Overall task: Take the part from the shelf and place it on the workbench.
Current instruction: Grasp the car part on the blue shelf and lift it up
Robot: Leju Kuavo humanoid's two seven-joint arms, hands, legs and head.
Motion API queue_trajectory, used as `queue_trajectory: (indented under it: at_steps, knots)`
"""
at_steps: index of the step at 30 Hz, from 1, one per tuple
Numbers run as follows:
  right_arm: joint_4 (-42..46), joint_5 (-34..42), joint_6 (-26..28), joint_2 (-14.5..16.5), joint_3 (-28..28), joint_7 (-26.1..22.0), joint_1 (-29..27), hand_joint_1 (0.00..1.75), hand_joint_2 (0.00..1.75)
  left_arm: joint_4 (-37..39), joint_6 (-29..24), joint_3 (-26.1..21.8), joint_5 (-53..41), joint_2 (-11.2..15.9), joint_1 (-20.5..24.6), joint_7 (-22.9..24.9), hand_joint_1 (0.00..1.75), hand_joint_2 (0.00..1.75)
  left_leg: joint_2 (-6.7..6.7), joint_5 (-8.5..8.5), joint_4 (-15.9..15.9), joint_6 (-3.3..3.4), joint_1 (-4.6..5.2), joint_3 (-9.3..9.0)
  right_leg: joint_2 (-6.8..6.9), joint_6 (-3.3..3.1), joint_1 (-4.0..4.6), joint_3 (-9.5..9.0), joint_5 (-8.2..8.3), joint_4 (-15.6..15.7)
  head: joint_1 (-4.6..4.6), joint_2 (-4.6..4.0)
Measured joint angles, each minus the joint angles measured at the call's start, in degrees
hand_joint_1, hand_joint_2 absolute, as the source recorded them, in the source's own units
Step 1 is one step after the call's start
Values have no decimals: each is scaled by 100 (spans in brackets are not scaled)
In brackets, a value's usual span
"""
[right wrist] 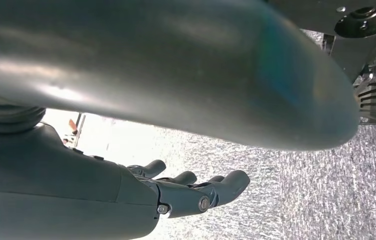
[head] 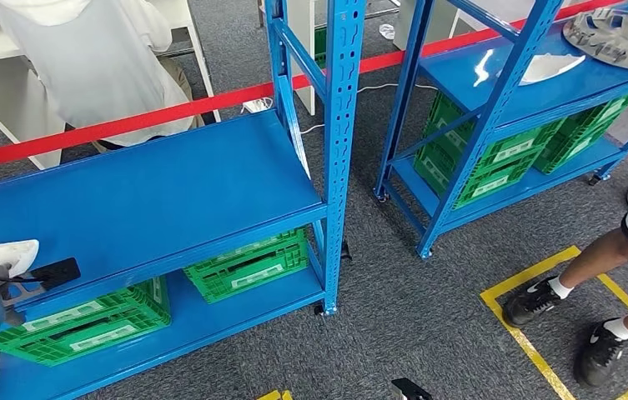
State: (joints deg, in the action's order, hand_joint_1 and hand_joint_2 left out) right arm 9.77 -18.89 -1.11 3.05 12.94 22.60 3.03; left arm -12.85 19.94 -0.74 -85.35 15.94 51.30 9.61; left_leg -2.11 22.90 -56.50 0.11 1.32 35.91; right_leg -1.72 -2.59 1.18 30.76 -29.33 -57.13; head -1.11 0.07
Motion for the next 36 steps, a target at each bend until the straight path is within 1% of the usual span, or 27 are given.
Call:
queue_trajectory:
  at_steps: [2,3,6,7,12,19,36]
  knots:
    - [0,-7,0,-4,1,0,0,0,0,3,3,0,3,-1,-12,-1,0,175,1,2,0,2,1,-1,1,0,0,-3,-1,1,0,0]
    - [0,-11,0,-5,1,0,0,0,0,4,6,0,4,-1,-17,-1,7,175,1,2,0,2,1,-2,0,0,0,-4,-1,1,0,0]
    - [0,-17,1,-7,3,0,0,0,0,5,-11,0,10,-3,-36,-4,138,175,1,2,0,3,1,-5,0,0,0,-7,0,2,0,0]
    - [0,-20,2,-8,5,0,0,0,0,5,-40,0,14,-6,-46,-9,175,175,1,2,0,3,1,-6,0,0,0,-8,0,2,0,0]
    - [0,-32,4,-11,37,0,-1,0,0,-3,-317,0,50,-49,-133,-95,175,175,-12,12,1,14,9,-38,16,13,-8,-39,-18,4,-1,0]
    - [0,-32,4,-19,77,0,3,0,0,-18,-632,2,63,-124,-224,-282,175,175,-82,21,6,14,14,-105,81,18,-10,-116,-50,4,0,0]
    - [0,-19,4,-25,80,0,4,0,0,-25,-719,2,72,-175,-232,-402,175,175,-91,16,8,8,19,-129,92,17,-13,-141,-50,3,0,0]
